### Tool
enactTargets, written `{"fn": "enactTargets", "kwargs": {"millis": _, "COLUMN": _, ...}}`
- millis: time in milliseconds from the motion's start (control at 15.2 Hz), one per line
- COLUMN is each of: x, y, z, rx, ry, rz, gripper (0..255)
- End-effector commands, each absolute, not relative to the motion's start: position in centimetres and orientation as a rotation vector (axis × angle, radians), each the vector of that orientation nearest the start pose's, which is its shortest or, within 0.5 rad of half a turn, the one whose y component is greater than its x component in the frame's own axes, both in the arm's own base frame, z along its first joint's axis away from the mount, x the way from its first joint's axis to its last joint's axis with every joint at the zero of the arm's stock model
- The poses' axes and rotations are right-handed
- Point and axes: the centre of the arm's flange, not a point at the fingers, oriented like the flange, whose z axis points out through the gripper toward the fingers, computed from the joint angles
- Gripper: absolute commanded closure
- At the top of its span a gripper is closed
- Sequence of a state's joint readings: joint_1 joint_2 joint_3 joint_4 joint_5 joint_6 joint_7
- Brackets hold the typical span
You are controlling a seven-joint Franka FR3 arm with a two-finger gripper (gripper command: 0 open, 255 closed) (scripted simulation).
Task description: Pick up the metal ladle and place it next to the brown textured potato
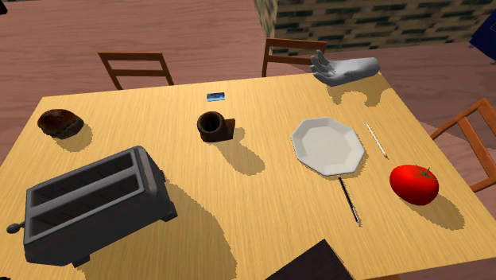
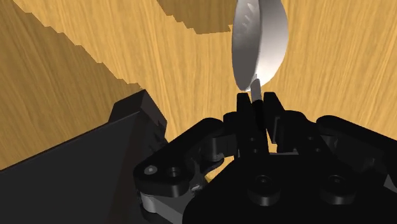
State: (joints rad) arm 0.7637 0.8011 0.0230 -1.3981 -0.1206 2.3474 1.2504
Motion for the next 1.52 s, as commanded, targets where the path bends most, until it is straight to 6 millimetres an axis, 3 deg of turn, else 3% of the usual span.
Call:
{"fn": "enactTargets", "kwargs": {"millis": 0, "x": 52.3, "y": 52.8, "z": 22.0, "rx": -3.005, "ry": 0.59, "rz": -0.195, "gripper": 255}}
{"fn": "enactTargets", "kwargs": {"millis": 726, "x": 52.3, "y": 52.8, "z": 16.2, "rx": -3.005, "ry": 0.59, "rz": -0.195, "gripper": 255}}
{"fn": "enactTargets", "kwargs": {"millis": 1254, "x": 52.3, "y": 52.8, "z": 16.1, "rx": -3.005, "ry": 0.59, "rz": -0.195, "gripper": 255}}
{"fn": "enactTargets", "kwargs": {"millis": 1320, "x": 52.2, "y": 53.5, "z": 15.9, "rx": -3.006, "ry": 0.589, "rz": -0.197, "gripper": 0}}
{"fn": "enactTargets", "kwargs": {"millis": 1452, "x": 52.2, "y": 52.6, "z": 15.6, "rx": -3.005, "ry": 0.589, "rz": -0.194, "gripper": 0}}
